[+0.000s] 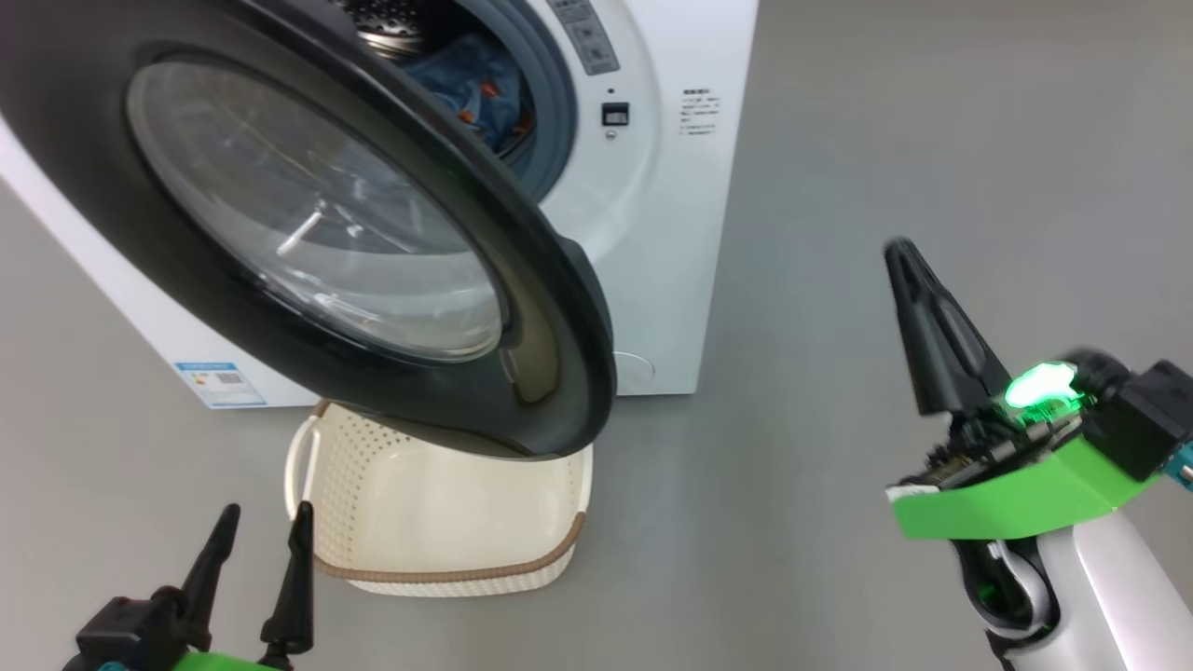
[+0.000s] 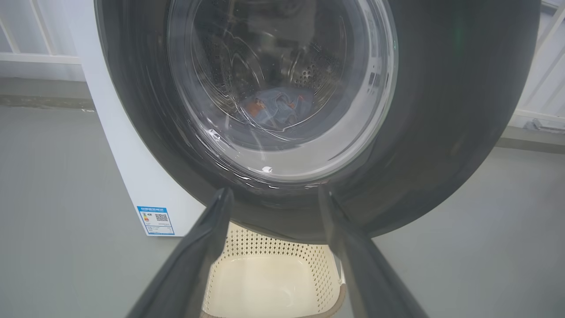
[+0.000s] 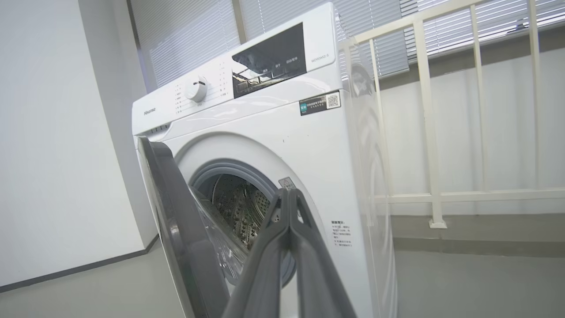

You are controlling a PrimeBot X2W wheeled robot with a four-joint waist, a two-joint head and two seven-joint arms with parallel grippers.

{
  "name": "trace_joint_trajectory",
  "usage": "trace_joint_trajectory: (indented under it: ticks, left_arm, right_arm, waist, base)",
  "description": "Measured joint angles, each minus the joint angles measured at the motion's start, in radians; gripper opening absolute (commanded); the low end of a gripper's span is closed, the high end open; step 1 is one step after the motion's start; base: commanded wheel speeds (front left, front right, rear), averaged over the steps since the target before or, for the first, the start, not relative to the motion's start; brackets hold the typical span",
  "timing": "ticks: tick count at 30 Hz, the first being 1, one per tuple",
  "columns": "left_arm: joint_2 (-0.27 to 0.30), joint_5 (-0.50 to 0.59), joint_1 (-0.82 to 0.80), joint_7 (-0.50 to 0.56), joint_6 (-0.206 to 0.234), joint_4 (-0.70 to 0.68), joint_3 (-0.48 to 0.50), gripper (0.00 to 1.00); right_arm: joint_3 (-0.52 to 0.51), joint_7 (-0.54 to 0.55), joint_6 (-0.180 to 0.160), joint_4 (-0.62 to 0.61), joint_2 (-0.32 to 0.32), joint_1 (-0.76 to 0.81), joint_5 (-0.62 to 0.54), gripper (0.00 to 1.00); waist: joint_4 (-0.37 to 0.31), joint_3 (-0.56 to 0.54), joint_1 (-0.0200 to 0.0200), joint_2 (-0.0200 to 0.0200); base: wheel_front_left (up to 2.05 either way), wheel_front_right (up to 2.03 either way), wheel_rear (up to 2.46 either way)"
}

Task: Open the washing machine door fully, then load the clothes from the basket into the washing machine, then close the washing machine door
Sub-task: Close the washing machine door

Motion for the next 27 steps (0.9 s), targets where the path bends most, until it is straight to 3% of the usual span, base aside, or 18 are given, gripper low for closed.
trace_joint_trajectory:
  ticks: [7,11,19,27]
  left_arm:
    - [-0.007,0.000,0.001,0.000,0.000,-0.019,-0.016,1.00]
    - [-0.010,0.000,0.003,0.000,0.000,-0.024,-0.016,1.00]
    - [-0.025,-0.005,0.003,-0.002,-0.001,-0.029,-0.019,1.00]
    - [-0.032,-0.011,-0.003,-0.003,-0.001,-0.029,-0.023,1.00]
  right_arm:
    - [0.133,0.000,0.000,-0.125,0.005,-0.083,0.004,0.00]
    - [0.243,0.000,0.000,-0.134,0.006,-0.093,0.008,0.00]
    - [0.415,0.000,0.000,0.012,-0.001,-0.093,0.061,0.00]
    - [0.487,0.000,0.000,0.177,-0.004,-0.101,0.114,0.00]
  waist:
    - [0.042,-0.017,0.0000,0.0000]
    - [0.063,-0.025,0.0000,0.0000]
    - [0.092,-0.013,0.0000,0.0000]
    - [0.101,0.033,0.0000,0.0000]
  base:
    - [0.00,0.00,0.00]
    - [0.00,0.00,0.00]
    - [0.00,0.00,0.00]
    - [0.00,0.00,0.00]
